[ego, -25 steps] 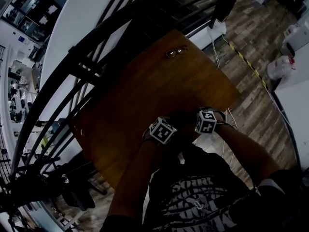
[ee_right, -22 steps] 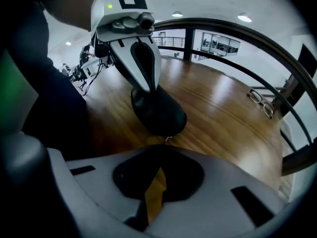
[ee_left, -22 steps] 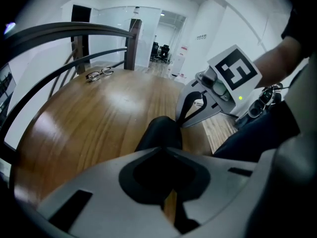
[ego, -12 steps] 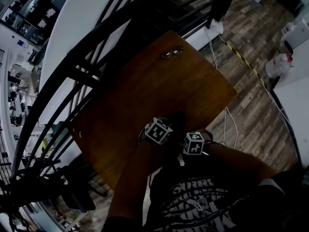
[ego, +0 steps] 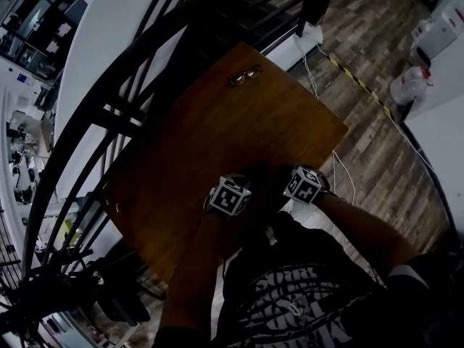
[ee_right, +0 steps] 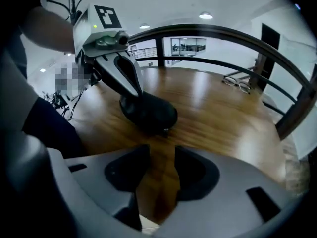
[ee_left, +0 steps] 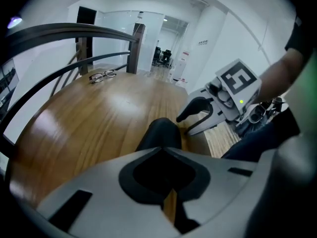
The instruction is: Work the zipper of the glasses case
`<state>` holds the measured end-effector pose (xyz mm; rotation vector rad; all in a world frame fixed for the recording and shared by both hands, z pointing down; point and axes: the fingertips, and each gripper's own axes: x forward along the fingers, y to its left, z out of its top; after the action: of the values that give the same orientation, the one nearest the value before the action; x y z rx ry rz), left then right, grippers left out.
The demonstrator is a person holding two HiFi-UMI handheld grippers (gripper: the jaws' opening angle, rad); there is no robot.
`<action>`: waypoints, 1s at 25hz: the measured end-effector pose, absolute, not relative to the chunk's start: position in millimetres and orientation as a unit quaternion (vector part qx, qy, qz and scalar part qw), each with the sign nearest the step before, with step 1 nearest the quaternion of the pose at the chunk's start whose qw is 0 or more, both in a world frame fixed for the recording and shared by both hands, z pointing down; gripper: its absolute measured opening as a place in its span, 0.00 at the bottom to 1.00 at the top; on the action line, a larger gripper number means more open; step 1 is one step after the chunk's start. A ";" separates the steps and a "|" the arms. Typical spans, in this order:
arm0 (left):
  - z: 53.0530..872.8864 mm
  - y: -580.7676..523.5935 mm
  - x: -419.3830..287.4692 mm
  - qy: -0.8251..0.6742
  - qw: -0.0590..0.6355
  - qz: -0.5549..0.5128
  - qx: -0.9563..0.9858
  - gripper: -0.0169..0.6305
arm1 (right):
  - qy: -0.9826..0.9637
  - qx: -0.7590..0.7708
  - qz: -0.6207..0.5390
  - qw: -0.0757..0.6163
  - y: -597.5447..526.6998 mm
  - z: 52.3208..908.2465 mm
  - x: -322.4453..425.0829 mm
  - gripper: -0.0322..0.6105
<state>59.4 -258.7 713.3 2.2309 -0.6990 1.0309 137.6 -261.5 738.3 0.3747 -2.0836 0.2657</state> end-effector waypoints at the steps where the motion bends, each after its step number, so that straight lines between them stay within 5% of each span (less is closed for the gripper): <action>1: 711.8 -258.1 59.8 -0.261 0.288 0.389 0.835 0.04 | -0.858 0.134 0.091 0.487 -264.9 740.2 133.7 0.27; 5: 707.4 -254.7 65.3 -0.249 0.303 0.379 0.838 0.04 | -0.863 0.024 0.010 0.504 -258.6 749.1 117.6 0.24; 6: 704.5 -255.3 64.3 -0.244 0.325 0.360 0.840 0.04 | -0.865 0.011 0.006 0.502 -258.2 749.1 116.7 0.20; 7: 699.9 -256.6 59.7 -0.243 0.357 0.330 0.839 0.04 | -0.867 0.009 0.010 0.498 -259.0 748.7 116.7 0.05; 12: 660.3 -276.0 -14.2 -0.342 0.429 0.177 0.817 0.04 | -0.871 0.020 0.024 0.490 -253.2 745.2 122.4 0.05; 19: 663.1 -282.9 27.4 -0.286 0.330 0.256 0.863 0.04 | -0.869 0.098 0.031 0.485 -279.1 740.7 128.7 0.06; 22: 680.0 -281.8 73.1 -0.217 0.294 0.293 0.884 0.04 | -0.871 0.070 0.045 0.485 -284.7 739.6 130.4 0.26; 25: 700.3 -272.2 85.3 -0.175 0.277 0.333 0.884 0.04 | -0.873 0.016 0.025 0.488 -279.5 741.2 118.8 0.26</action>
<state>85.3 -272.2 700.3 2.3750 -0.4703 0.8947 118.8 -279.5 741.2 0.0383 -2.1218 0.0600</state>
